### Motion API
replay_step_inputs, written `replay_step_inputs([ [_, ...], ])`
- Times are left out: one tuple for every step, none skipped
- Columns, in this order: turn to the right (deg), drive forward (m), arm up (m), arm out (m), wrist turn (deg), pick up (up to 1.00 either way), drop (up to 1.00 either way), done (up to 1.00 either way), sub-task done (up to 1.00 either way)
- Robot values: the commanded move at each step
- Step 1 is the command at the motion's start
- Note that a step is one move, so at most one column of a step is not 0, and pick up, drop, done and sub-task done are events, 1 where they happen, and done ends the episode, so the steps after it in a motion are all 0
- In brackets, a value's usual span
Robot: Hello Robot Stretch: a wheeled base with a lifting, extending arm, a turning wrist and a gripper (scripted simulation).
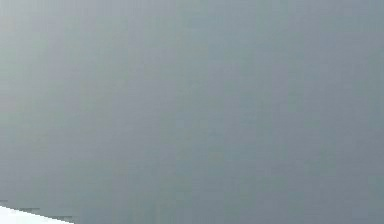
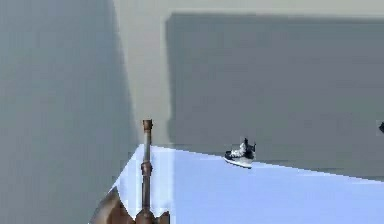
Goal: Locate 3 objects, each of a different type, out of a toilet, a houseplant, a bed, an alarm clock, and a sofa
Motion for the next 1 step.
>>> replay_step_inputs([
  [0.0,0.20,0.00,0.00,0.0,0.00,0.00,0.00,0.00],
])
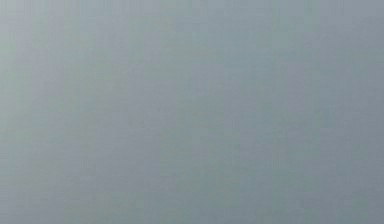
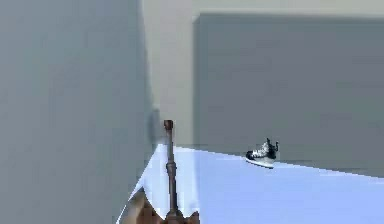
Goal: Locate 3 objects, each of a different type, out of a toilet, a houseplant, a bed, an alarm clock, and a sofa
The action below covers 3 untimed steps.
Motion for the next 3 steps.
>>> replay_step_inputs([
  [-45.0,0.00,0.00,0.00,0.0,0.00,0.00,0.00,0.00],
  [-18.0,0.00,0.00,0.00,0.0,0.00,0.00,0.00,0.00],
  [0.0,0.75,0.00,0.00,0.0,0.00,0.00,0.00,0.00],
])
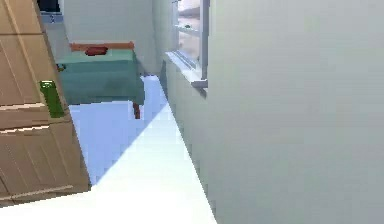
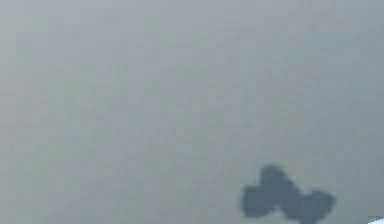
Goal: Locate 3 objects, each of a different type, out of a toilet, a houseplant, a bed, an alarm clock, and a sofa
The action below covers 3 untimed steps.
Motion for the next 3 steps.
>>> replay_step_inputs([
  [-45.0,0.00,0.00,0.00,0.0,0.00,0.00,0.00,0.00],
  [-30.0,0.00,0.00,0.00,0.0,0.00,0.00,0.00,0.00],
  [0.0,0.45,0.00,0.00,0.0,0.00,0.00,0.00,0.00],
])
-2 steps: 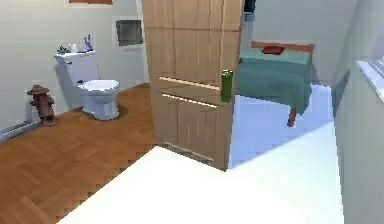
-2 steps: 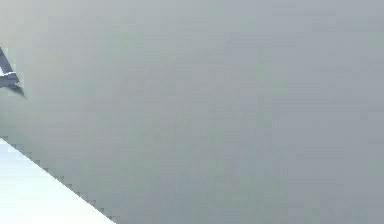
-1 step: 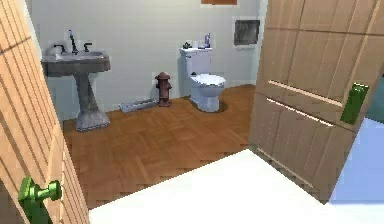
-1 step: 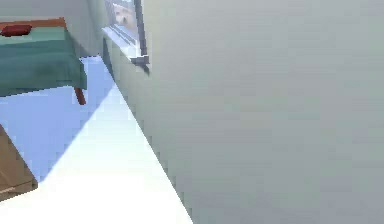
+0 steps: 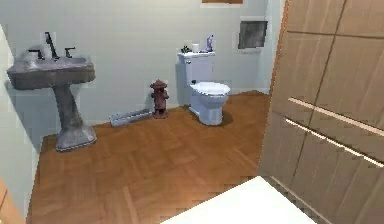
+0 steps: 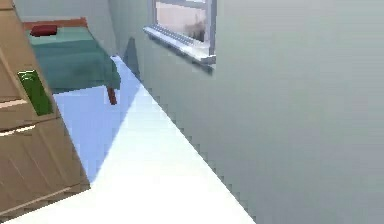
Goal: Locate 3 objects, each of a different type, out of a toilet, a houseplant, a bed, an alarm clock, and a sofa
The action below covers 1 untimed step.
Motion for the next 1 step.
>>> replay_step_inputs([
  [-6.0,0.00,0.00,0.00,0.0,0.00,0.00,0.00,0.00],
])
